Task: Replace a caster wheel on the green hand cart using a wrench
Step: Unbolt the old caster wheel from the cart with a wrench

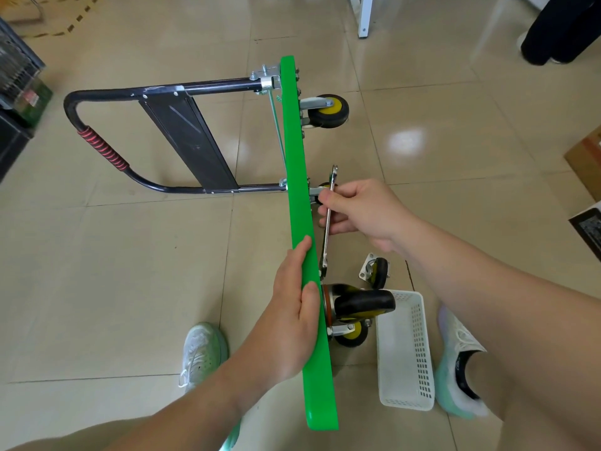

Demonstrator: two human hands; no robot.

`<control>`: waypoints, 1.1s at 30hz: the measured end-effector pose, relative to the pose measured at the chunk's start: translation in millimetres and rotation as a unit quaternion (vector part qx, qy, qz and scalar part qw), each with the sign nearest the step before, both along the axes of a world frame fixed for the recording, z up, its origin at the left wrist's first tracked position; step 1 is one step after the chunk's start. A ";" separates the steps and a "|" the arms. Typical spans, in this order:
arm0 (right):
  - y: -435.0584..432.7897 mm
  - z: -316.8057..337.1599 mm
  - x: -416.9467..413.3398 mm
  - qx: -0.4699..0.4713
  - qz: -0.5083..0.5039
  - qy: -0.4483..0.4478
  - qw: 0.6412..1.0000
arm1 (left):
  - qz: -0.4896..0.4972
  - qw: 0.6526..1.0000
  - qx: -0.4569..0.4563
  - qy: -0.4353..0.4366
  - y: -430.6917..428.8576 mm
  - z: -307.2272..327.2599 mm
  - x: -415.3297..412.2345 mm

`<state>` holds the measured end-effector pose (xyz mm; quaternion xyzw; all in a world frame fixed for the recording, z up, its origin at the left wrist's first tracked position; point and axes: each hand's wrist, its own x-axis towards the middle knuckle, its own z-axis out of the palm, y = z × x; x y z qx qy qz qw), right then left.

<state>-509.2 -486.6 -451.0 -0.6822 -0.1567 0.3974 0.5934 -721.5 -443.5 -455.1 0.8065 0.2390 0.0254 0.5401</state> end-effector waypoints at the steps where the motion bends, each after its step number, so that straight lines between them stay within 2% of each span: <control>1: 2.4 -1.4 -0.3 -0.005 0.008 0.003 1.000 | -0.001 1.000 -0.002 0.000 0.1 0.1 -0.1; 6: 7.3 -1.0 -6.5 -0.015 0.035 -0.010 0.999 | -0.005 1.000 -0.003 -0.004 2.1 -1.1 -0.3; 10: 3.7 2.9 -11.7 -0.004 0.017 -0.048 0.999 | -0.006 1.000 0.000 -0.008 3.0 -2.7 -0.1; 19: -42.3 20.5 -52.5 0.128 0.022 -0.142 0.981 | 0.006 1.000 0.016 -0.019 1.5 -6.5 1.9; 24: -58.6 22.5 -70.2 0.173 -0.015 -0.168 0.970 | 0.016 1.000 0.011 -0.010 -1.3 -5.6 1.9; 29: -54.5 35.4 -46.0 0.141 -0.063 -0.161 0.975 | 0.014 1.000 0.013 -0.001 -2.9 -2.3 1.6; 33: -40.7 33.5 -25.4 0.110 -0.075 -0.083 0.988 | 0.007 1.000 0.012 0.000 -3.2 -0.3 1.7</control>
